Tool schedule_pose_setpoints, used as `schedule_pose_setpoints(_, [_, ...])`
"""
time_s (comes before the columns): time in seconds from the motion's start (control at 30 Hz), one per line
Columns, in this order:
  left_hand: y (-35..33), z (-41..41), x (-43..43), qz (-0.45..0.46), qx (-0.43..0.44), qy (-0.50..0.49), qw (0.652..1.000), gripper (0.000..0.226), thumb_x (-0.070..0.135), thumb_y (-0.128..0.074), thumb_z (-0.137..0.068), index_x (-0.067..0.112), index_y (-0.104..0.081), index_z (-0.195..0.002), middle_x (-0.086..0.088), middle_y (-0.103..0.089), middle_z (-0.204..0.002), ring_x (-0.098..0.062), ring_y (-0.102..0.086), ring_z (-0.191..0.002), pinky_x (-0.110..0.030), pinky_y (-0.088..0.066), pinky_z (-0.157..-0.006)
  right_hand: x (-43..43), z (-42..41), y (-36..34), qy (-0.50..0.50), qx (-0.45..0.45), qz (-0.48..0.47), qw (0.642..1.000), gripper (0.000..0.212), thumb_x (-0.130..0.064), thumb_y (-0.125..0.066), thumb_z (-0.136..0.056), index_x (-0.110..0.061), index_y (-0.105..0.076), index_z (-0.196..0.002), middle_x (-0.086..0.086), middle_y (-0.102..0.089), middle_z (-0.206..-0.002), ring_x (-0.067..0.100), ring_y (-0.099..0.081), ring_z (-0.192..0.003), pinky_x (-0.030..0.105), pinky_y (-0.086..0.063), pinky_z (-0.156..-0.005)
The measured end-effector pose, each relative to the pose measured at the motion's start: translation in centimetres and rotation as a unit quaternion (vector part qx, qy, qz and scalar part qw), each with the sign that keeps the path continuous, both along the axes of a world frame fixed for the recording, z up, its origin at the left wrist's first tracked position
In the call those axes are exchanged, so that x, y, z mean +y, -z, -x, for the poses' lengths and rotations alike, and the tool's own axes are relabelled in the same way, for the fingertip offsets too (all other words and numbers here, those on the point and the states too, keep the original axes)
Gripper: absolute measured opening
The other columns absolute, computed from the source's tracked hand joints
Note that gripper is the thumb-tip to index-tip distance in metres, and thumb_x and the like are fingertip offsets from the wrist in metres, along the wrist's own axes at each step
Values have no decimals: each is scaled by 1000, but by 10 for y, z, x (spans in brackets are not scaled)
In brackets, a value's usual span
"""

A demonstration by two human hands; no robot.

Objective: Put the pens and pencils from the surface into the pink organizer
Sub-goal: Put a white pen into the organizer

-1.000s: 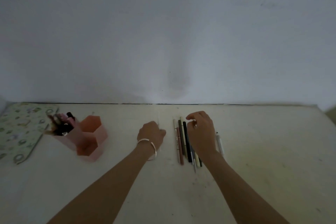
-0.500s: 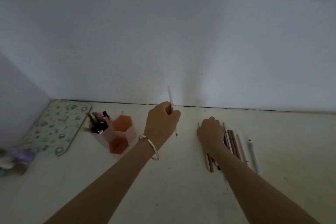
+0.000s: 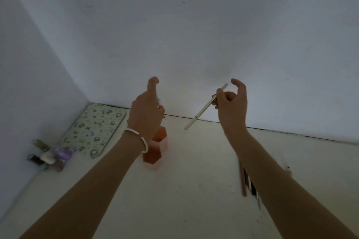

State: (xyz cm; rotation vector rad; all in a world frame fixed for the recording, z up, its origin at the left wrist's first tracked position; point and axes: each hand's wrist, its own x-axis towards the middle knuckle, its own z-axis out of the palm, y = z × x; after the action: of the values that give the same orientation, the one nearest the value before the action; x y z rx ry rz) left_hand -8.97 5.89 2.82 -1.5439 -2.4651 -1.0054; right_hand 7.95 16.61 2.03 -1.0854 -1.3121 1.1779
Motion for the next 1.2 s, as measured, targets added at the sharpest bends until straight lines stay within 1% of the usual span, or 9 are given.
schedule_pose_setpoints(0.13, [14, 3, -2, 85, 58, 1, 995, 41, 7, -58, -85, 16, -36, -117, -2, -62, -68, -20, -59, -55, -32, -50, -52, -16, 13, 3, 26, 25, -16, 999, 27, -11, -56, -94, -16, -50, -120, 12, -69, -77, 11, -62, -59, 32, -54, -68])
schedule_pose_setpoints(0.37, [35, 2, -6, 234, 200, -35, 951, 23, 25, -58, -87, 19, -52, -108, 4, -64, -77, -18, -55, -71, -30, -38, -75, -27, 16, 21, 28, 31, -4, 999, 23, -12, -56, -94, -22, -49, -114, 12, -70, -77, 11, -63, -62, 39, -55, -73])
schedule_pose_setpoints(0.47, [27, 7, -7, 231, 163, -53, 958, 30, 38, -54, -83, 22, -65, -106, 1, -68, -94, -21, -58, -99, -39, -41, -89, -29, 19, 25, 19, 27, -16, 999, 22, -13, -56, -94, -23, -48, -112, 10, -71, -77, 14, -66, -66, 41, -57, -77])
schedule_pose_setpoints(0.7, [-17, 30, -17, 78, 78, -82, 991, 43, 18, -54, -80, 16, -56, -123, -5, -67, -106, -27, -58, -101, -39, -43, -86, -43, 55, 44, -62, -83, -144, 984, 25, -18, -53, -97, -31, -43, -116, -9, -69, -84, 1, -66, -76, 8, -49, -67])
schedule_pose_setpoints(0.8, [-22, 24, -18, 74, 30, -57, 995, 41, 17, -54, -83, 19, -54, -125, -3, -65, -110, -22, -60, -99, -36, -47, -82, -53, 67, 62, -126, -201, -208, 949, 24, -19, -51, -99, -30, -42, -118, -8, -66, -83, 3, -64, -74, 15, -52, -67])
schedule_pose_setpoints(0.87, [-21, 17, -17, 79, 20, -42, 996, 41, 18, -54, -85, 20, -53, -125, 0, -65, -110, -20, -61, -99, -34, -50, -80, -59, 68, 73, -159, -264, -221, 925, 24, -21, -51, -99, -25, -47, -122, -4, -67, -93, 8, -62, -78, 28, -55, -74])
schedule_pose_setpoints(0.93, [-20, 7, -14, 78, 15, -31, 996, 40, 18, -54, -85, 21, -53, -125, 1, -65, -108, -19, -62, -97, -34, -52, -81, -60, 64, 77, -167, -281, -222, 918, 30, -25, -53, -97, -22, -52, -128, -4, -66, -108, 8, -60, -85, 29, -54, -81])
schedule_pose_setpoints(1.1, [-2, -54, 13, 27, -9, 41, 999, 19, 17, -58, -84, 20, -58, -103, 5, -62, -86, -13, -58, -76, -27, -50, -69, -27, 11, 50, -22, -210, -209, 955, 33, -10, -51, -95, -15, -54, -127, -5, -64, -102, 10, -62, -79, 23, -52, -69])
schedule_pose_setpoints(1.2, [25, -113, 38, 97, -84, 83, 988, 7, 19, -55, -82, 25, -59, -80, 10, -60, -74, -10, -58, -69, -25, -50, -65, -1, -42, 31, 62, -190, -155, 968, 34, -4, -47, -89, -20, -56, -118, -9, -64, -92, 9, -56, -64, 24, -46, -60])
